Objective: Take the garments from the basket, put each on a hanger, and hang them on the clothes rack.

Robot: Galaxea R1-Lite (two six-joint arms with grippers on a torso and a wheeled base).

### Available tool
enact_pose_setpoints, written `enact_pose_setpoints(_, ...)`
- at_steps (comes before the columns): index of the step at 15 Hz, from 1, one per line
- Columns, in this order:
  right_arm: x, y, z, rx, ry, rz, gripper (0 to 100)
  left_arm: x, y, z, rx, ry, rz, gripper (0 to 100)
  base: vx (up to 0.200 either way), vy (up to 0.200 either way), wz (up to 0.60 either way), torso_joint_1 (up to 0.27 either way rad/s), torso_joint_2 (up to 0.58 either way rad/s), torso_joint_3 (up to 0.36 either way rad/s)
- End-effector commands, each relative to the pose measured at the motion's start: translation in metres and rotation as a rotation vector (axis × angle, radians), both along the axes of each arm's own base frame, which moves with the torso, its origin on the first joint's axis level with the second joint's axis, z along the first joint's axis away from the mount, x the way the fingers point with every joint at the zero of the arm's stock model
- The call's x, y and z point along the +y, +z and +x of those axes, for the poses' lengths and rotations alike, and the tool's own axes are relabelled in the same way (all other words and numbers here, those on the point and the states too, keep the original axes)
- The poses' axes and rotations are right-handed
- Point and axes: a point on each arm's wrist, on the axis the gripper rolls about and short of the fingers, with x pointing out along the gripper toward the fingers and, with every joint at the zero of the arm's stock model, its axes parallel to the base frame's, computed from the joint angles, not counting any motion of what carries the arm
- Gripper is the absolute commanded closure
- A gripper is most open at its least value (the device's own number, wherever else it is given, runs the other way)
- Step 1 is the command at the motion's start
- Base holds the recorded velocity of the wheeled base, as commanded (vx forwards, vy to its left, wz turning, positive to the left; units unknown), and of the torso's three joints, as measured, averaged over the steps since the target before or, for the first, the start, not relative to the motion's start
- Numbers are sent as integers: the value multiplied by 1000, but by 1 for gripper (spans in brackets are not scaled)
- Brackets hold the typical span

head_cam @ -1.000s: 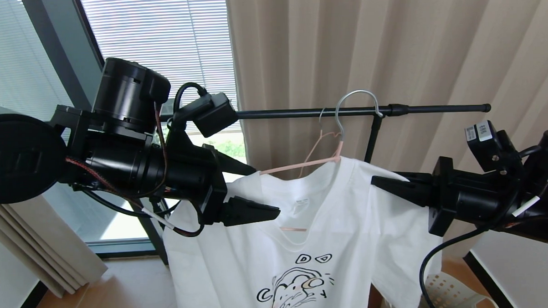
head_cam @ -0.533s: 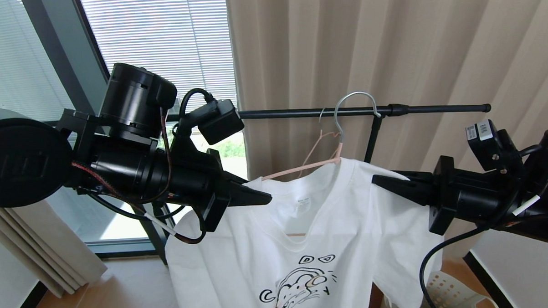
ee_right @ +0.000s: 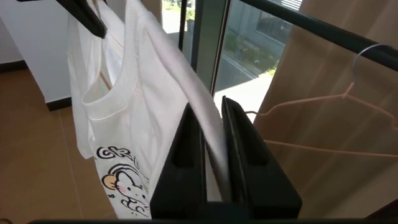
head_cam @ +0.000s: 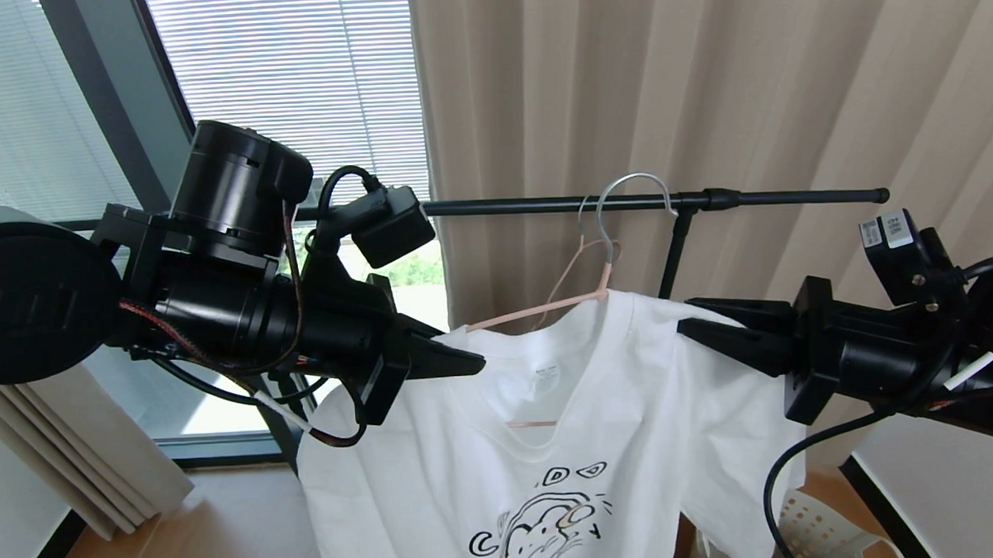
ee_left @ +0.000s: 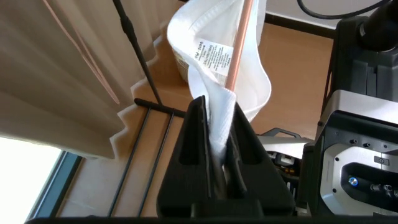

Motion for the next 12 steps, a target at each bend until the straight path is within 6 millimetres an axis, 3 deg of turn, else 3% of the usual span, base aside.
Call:
enact_pose_setpoints(1,0,0,-1,-2,-1,-2,0,2,3,-3,-9,0,-6,100,0,0,0,0,0,0)
enact_pose_setpoints(12,-8,-6,4,-2,-31,-24,0,36,19,-38,-76,49,-40,100,0,0,0,0,0,0)
